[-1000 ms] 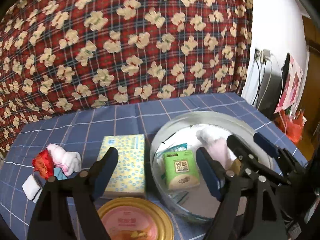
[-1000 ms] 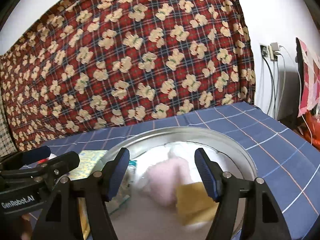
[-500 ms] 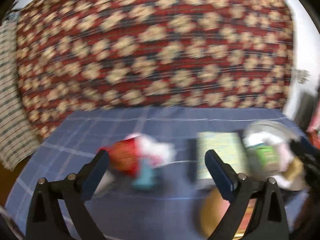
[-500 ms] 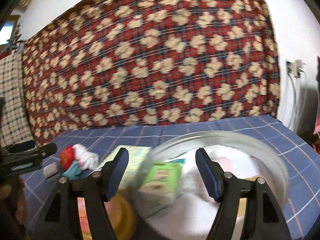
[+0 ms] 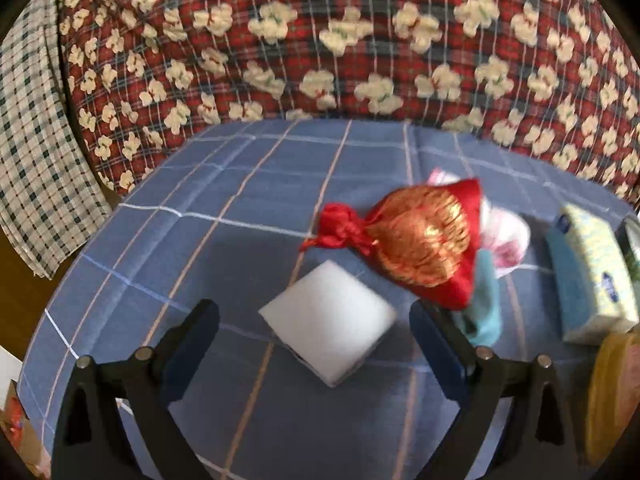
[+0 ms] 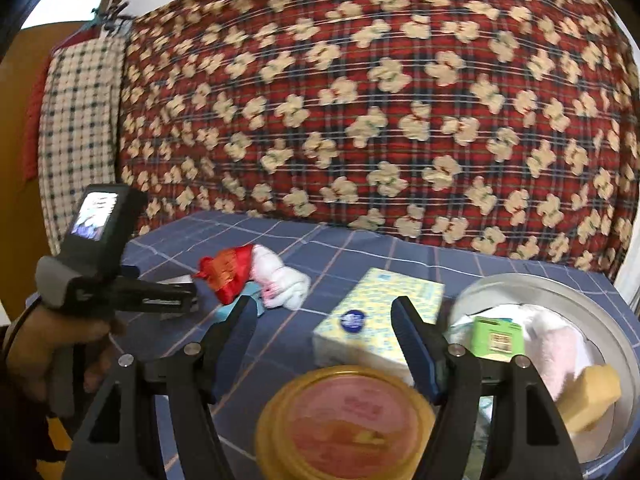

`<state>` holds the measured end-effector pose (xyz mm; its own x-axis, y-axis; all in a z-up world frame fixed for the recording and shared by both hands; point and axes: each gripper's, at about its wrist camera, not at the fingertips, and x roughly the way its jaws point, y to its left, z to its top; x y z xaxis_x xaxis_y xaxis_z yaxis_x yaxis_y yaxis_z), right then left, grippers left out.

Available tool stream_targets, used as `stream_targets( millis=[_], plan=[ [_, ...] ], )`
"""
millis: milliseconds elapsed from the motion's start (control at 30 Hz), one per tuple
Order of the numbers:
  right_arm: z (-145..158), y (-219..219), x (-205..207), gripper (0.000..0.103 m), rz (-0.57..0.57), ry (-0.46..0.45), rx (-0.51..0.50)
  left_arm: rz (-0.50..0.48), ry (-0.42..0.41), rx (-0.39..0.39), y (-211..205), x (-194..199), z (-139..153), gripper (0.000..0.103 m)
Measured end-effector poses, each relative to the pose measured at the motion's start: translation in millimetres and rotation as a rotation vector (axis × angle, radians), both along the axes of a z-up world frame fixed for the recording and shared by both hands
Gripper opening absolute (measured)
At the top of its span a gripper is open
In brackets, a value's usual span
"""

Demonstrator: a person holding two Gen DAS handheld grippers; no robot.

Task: Organize soft objects
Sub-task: 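Move both open grippers back over the items on the bed, then close the left gripper on the white foam cube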

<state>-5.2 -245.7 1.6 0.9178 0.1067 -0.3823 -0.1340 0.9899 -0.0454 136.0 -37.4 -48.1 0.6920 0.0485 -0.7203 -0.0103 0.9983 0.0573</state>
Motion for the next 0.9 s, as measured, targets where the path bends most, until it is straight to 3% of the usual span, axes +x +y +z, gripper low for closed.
stream_targets(
  millis=[133, 167, 233, 333, 500, 667, 900],
  plan=[
    [-5.9, 16.2, 6.8, 0.071, 0.027, 0.022, -0.008, -0.015, 0.037, -0.021, 5.6, 8.0, -12.4, 0.094],
    [-7.2, 19.8, 8.4, 0.071, 0.033, 0.028, -0.012, -0.029, 0.044, -0.031, 5.0, 8.6, -13.1, 0.09],
    [-9.1, 29.0, 10.7, 0.071, 0.047, 0.038, -0.02, -0.062, 0.04, -0.048, 3.5, 8.6, -13.0, 0.067],
    [-9.0, 41.8, 14.7, 0.071, 0.066, 0.047, -0.031, -0.078, 0.027, -0.064, 3.1, 6.3, -11.0, 0.06],
    [-3.1, 64.6, 32.9, 0.071, 0.056, 0.069, -0.046, -0.001, -0.014, -0.172, 28.7, 1.7, -7.2, 0.059],
    [-0.5, 84.9, 69.5, 0.071, 0.039, 0.119, 0.006, 0.112, -0.058, -0.198, 45.5, -4.9, -5.1, 0.059],
    [-24.8, 107.5, 124.1, 0.072, -0.028, 0.227, 0.031, 0.206, -0.121, -0.277, 71.0, -15.3, -3.2, 0.059]
  ],
)
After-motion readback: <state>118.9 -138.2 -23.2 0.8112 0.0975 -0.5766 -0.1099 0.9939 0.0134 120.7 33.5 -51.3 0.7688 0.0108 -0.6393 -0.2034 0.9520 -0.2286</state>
